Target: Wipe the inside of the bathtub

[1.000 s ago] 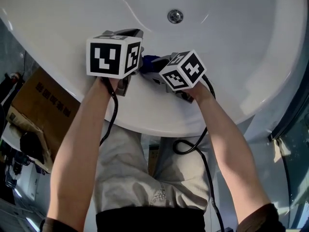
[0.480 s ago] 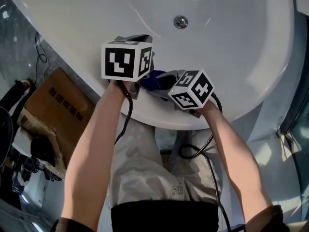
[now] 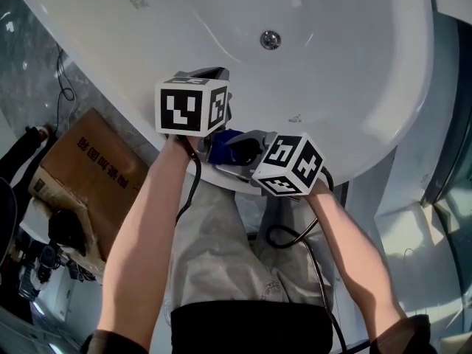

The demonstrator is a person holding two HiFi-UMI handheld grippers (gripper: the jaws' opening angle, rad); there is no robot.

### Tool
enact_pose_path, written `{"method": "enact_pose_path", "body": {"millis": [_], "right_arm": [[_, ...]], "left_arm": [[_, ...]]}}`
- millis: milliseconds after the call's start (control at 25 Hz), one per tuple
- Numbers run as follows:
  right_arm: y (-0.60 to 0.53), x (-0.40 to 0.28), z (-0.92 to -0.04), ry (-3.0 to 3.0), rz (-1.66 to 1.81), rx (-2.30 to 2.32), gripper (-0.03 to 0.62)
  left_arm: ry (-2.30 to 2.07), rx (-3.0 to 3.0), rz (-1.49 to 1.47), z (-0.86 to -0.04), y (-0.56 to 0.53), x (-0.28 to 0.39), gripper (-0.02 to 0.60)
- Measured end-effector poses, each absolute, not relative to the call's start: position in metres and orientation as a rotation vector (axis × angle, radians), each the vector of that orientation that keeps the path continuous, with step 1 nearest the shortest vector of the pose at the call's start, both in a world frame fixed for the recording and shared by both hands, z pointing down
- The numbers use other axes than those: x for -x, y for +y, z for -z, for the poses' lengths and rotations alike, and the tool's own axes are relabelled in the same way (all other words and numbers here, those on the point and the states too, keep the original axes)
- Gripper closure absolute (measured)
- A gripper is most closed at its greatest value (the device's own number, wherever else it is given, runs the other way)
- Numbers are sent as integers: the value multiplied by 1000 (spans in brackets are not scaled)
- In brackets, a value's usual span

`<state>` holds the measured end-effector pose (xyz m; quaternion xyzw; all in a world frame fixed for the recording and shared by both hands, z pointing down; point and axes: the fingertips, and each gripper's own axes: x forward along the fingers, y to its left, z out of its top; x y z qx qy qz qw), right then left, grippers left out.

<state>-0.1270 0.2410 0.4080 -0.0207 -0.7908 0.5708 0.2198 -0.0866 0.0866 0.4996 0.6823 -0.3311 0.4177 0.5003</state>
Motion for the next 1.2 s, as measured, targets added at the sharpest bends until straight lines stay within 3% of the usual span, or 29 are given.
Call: {"method": "enact_pose_path", "body": {"millis": [600,1200], "right_arm": [[245,109,-369,-2306,-1597,126,470],[150,-8,-451,-2187,-1459,-263,470]], "left_arm": [[-774,-1656,-1034,-509,88,51,578],[-770,-1627,-1037,-531,72,40,578]]}}
